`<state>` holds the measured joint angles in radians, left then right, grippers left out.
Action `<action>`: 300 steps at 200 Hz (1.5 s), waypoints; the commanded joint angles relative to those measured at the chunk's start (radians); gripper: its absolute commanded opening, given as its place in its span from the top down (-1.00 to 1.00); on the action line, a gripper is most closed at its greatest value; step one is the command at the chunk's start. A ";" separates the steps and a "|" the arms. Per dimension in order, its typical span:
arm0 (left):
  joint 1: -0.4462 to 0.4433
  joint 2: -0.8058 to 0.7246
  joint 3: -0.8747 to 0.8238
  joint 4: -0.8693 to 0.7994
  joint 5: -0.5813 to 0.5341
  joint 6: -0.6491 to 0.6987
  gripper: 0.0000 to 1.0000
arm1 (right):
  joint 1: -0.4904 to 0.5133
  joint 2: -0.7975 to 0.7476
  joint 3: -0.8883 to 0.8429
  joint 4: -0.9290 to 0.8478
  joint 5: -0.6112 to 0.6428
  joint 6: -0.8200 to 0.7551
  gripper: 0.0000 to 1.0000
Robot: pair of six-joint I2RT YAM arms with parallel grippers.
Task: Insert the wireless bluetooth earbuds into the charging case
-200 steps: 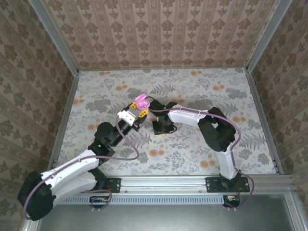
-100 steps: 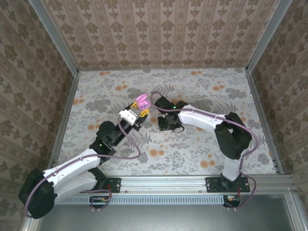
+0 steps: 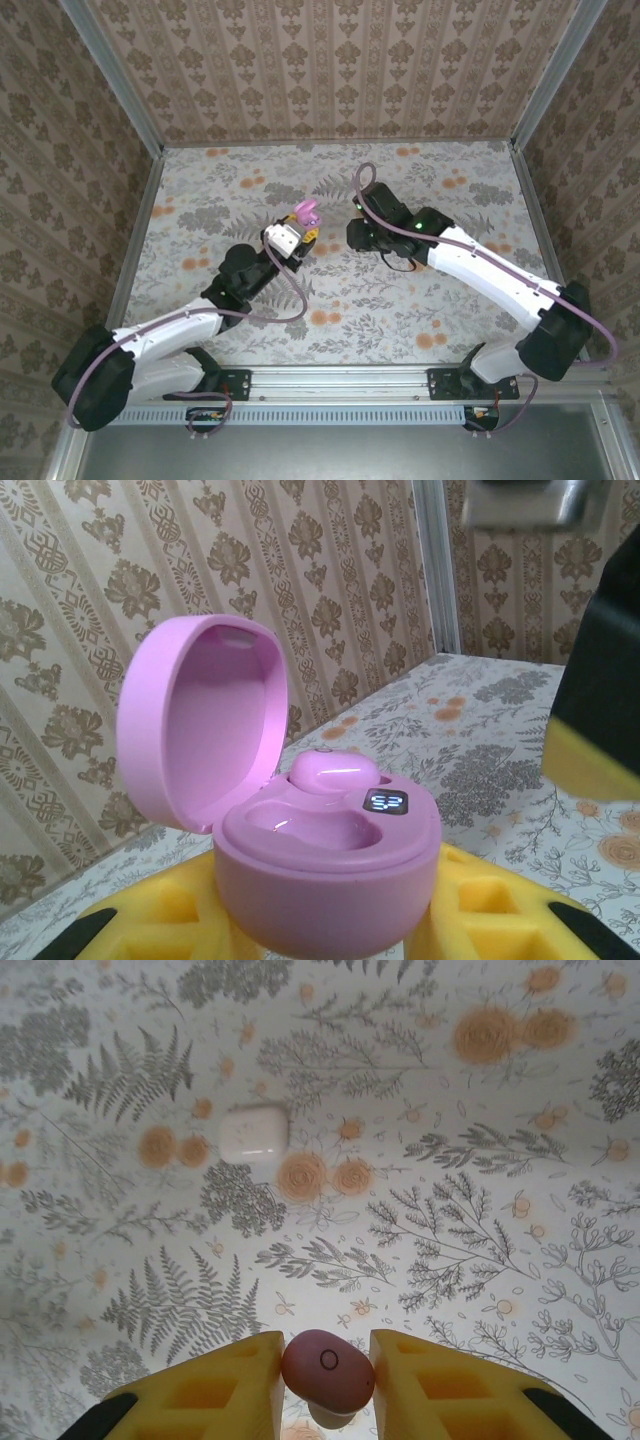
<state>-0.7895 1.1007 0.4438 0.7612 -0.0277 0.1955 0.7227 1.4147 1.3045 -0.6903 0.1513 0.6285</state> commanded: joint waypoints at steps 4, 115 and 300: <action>0.006 0.020 0.047 0.066 -0.007 0.002 0.39 | -0.004 -0.031 0.034 -0.048 0.027 0.010 0.42; -0.012 0.097 0.062 0.120 0.001 -0.005 0.40 | 0.040 0.005 0.183 0.040 -0.023 0.013 0.43; -0.009 0.123 0.059 0.208 0.049 -0.066 0.39 | 0.093 0.100 0.233 0.176 -0.092 0.092 0.42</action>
<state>-0.7979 1.2270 0.4778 0.9123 0.0025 0.1535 0.8097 1.5028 1.5288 -0.5625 0.0891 0.6899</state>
